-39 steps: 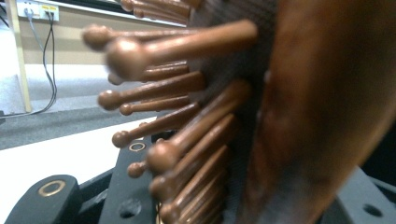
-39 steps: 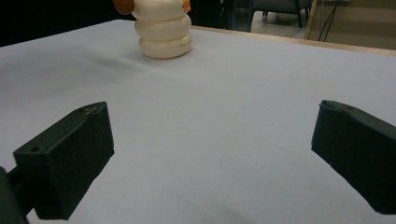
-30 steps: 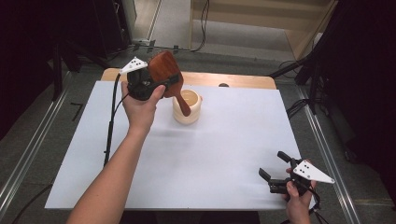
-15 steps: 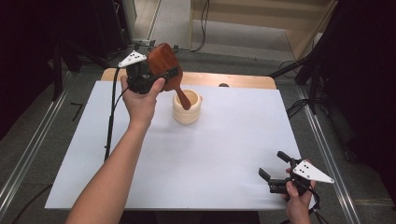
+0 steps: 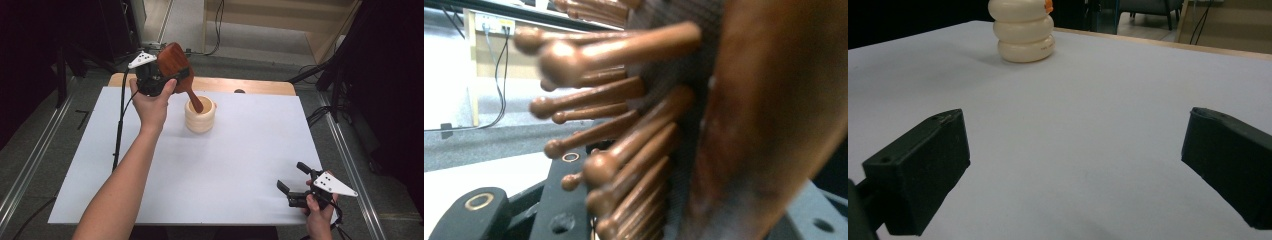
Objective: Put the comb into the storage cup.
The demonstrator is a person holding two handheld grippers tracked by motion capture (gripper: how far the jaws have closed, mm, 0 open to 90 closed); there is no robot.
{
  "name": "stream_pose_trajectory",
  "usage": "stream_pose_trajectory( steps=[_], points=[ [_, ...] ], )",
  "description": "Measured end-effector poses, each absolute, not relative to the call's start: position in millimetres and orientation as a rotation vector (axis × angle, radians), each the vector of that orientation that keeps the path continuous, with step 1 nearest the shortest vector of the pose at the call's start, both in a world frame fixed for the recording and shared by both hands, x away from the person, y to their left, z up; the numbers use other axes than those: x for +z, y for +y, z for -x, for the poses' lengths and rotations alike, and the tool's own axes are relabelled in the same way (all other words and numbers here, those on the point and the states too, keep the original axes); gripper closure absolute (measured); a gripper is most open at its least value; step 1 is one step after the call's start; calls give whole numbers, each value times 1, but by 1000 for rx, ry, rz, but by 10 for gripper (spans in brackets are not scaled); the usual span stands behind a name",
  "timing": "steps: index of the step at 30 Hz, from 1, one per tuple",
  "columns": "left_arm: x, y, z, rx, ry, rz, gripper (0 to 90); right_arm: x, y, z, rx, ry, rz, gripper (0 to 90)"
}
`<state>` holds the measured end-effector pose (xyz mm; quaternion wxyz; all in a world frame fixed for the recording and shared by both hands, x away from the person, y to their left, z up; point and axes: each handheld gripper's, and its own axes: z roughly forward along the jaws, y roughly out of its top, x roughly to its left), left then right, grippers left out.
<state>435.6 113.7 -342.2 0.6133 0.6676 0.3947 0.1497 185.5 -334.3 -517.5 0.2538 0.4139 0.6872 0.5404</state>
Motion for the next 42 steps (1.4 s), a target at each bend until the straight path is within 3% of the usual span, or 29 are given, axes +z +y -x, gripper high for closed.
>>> stream_pose_trajectory(
  steps=[42],
  points=[
    [-393, 88, -450, 377, 975, -1610, 547, -519, -336, -186, 1473, 1844, -1130, 0]
  ],
)
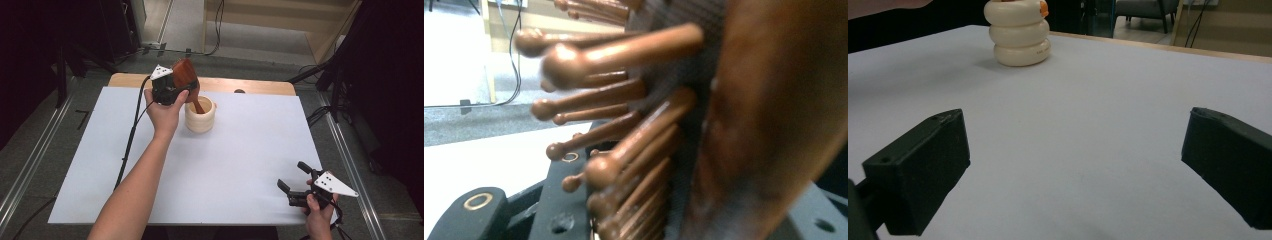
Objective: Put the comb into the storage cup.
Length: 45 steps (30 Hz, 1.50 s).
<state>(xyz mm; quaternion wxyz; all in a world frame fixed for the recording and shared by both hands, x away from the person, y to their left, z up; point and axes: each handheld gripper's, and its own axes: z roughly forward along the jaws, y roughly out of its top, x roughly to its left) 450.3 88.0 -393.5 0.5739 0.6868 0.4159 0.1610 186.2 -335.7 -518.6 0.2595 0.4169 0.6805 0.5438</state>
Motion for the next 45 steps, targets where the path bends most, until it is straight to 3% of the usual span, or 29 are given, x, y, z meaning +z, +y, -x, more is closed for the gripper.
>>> stream_pose_trajectory(
  steps=[45],
  points=[
    [-423, 78, -455, 279, 1021, -1611, 544, -519, -335, -187, 1470, 1840, -1125, 0]
  ],
)
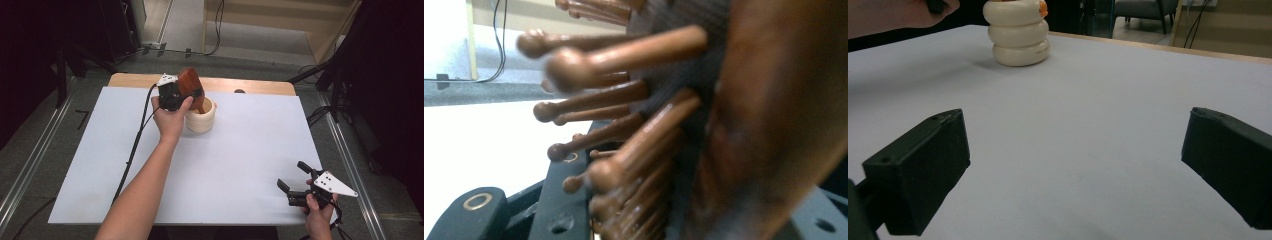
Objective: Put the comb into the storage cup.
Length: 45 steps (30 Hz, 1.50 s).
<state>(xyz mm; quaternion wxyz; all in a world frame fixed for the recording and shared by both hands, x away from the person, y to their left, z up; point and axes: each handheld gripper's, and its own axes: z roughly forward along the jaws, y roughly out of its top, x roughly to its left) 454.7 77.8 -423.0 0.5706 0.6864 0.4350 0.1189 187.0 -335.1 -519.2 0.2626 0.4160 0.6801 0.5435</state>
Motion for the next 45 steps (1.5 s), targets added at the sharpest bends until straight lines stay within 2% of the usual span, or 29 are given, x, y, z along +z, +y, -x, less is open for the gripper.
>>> stream_pose_trajectory(
  steps=[14, 24, 27, 36, 45],
  points=[
    [-428, 85, -460, 244, 1051, -1594, 522, -519, -335, -187, 1465, 1843, -1130, 0],
    [-430, 90, -461, 256, 1059, -1591, 460, -519, -334, -187, 1467, 1846, -1128, 0],
    [-430, 90, -460, 252, 1057, -1594, 401, -519, -335, -188, 1465, 1844, -1129, 0],
    [-427, 87, -455, 295, 1046, -1639, 9, -519, -334, -187, 1465, 1849, -1129, 0],
    [-427, 86, -453, 305, 1044, -1671, 0, -519, -334, -188, 1456, 1852, -1127, 0]
  ],
)
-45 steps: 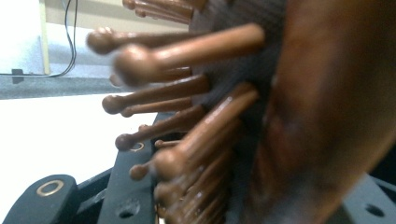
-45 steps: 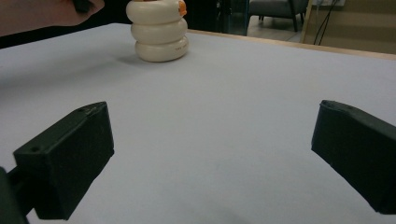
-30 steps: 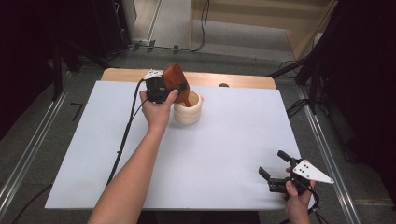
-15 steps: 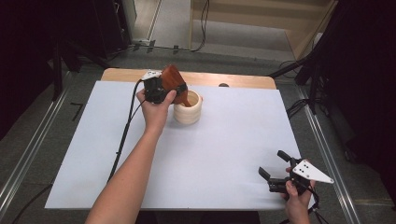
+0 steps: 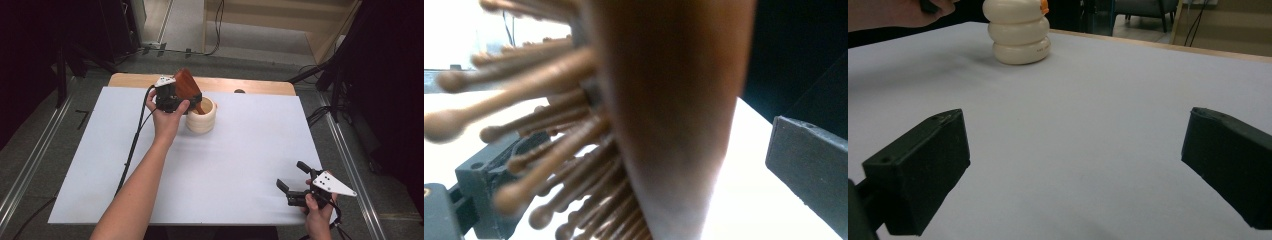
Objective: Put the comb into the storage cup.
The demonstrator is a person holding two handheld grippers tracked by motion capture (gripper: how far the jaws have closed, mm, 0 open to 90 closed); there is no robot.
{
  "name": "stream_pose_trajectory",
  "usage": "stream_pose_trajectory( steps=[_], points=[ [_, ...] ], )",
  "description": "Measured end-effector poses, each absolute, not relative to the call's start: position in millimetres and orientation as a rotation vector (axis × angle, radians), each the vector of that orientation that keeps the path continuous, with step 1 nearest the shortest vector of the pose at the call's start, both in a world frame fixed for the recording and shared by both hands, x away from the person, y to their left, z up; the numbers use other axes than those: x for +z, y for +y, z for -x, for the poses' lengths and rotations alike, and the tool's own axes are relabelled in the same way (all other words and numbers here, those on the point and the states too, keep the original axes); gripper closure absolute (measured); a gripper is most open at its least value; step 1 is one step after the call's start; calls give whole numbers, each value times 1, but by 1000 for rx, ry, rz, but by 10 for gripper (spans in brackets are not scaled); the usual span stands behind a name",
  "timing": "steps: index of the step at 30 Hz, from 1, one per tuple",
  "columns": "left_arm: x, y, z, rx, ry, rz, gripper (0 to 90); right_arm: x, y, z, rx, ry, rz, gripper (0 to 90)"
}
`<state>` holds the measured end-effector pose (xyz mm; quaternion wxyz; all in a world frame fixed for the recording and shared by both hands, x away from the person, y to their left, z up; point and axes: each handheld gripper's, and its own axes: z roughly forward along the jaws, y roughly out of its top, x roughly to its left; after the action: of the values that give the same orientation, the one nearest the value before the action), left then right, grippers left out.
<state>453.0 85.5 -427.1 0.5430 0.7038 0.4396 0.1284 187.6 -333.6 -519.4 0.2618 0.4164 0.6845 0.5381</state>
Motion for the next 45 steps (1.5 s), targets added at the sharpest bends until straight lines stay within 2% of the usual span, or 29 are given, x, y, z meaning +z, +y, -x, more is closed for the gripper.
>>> stream_pose_trajectory(
  steps=[45],
  points=[
    [-442, 95, -440, 350, 1032, -1710, 0, -519, -333, -188, 1456, 1861, -1117, 0]
  ],
)
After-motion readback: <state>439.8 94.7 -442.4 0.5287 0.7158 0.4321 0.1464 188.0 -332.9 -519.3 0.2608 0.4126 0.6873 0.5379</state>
